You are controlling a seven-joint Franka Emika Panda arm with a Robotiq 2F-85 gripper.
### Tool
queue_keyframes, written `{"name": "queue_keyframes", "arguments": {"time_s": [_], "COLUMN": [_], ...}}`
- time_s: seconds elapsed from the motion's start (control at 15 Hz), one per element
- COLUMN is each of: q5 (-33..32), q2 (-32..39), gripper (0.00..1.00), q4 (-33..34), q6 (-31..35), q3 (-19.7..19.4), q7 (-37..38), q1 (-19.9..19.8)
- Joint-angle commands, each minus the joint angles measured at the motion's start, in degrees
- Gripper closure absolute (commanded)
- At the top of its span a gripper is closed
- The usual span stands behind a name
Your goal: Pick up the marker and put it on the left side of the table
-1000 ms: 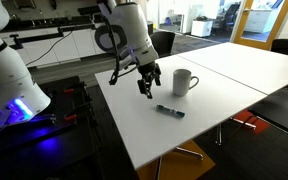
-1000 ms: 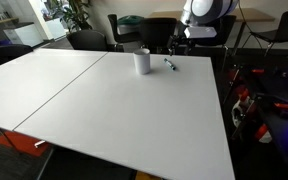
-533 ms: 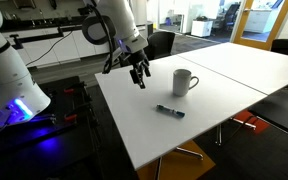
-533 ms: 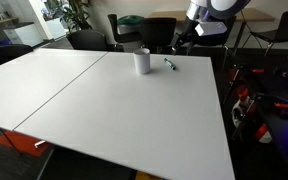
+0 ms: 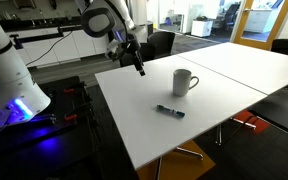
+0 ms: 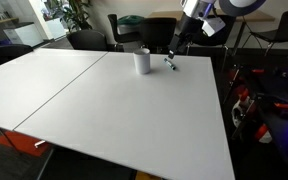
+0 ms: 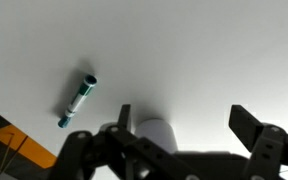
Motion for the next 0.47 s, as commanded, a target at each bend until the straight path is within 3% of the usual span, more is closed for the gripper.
{"name": "queue_keyframes", "arguments": {"time_s": [0.0,0.4], "q5": [-3.8,-3.7], "q2": [-3.6,-1.6], "gripper": [0.0,0.0], "q4": [-1.3,0.0], "q6": [-1.3,-0.1], "q3": [-1.1,0.0], "q7": [-3.9,-3.0], "q1": [2.2,1.8]}}
